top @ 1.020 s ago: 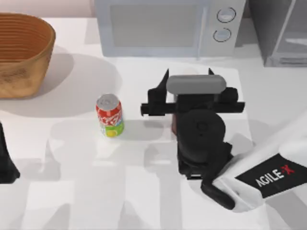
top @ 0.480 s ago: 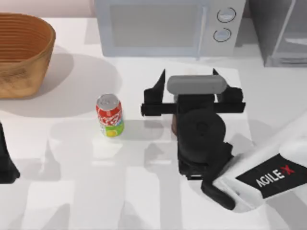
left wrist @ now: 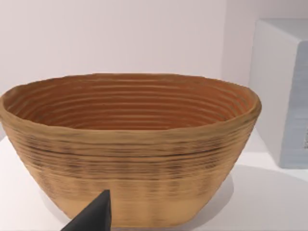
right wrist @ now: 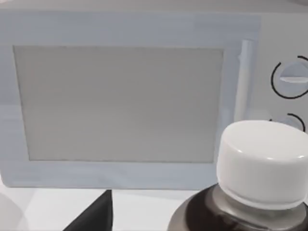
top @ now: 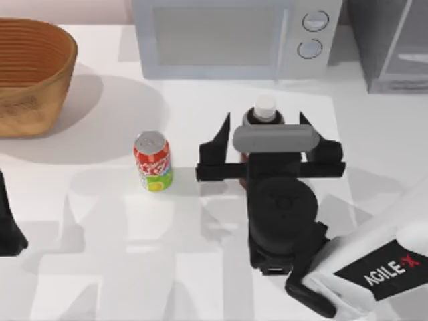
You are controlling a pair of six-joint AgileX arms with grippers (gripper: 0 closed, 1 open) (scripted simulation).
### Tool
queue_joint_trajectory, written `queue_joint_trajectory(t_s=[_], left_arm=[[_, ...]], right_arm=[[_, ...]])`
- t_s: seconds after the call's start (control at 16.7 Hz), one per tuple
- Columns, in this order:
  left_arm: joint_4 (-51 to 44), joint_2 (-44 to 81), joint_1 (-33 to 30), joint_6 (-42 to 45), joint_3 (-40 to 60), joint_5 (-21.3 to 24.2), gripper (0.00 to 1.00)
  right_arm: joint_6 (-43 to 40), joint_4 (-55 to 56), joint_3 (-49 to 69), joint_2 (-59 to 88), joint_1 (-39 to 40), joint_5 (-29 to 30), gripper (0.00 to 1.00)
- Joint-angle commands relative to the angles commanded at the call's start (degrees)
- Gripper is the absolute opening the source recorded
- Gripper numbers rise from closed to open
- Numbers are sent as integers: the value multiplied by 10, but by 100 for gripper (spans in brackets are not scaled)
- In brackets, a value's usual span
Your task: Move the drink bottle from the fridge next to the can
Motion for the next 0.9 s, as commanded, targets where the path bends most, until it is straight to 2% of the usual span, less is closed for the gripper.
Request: queue_joint_trajectory(t_s=[0.36, 0.6, 0.9], left_arm=[[0, 0, 0, 0, 0, 0, 100], [0, 0, 0, 0, 0, 0, 100], [0, 0, 0, 0, 0, 0, 100]], right_arm=[[-2, -10, 2, -45, -23, -32, 100], [-8, -49, -13, -166, -79, -103, 100], [-16, -147, -65, -377, -186, -221, 100]])
